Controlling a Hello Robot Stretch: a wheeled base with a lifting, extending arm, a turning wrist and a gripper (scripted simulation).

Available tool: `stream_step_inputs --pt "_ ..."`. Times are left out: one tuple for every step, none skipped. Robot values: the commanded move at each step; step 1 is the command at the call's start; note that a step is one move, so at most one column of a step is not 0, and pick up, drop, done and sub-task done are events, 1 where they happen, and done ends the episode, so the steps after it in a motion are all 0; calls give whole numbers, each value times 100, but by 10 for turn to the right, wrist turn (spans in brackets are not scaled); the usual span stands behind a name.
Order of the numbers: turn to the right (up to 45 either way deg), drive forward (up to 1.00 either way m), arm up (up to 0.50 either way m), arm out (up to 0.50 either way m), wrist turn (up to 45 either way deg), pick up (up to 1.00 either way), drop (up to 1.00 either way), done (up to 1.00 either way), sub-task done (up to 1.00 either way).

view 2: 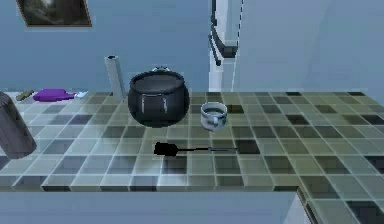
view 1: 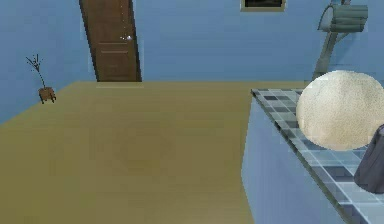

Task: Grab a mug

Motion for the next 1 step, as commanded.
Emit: stream_step_inputs --pt "0 0 50 0 0 0 0 0 0"
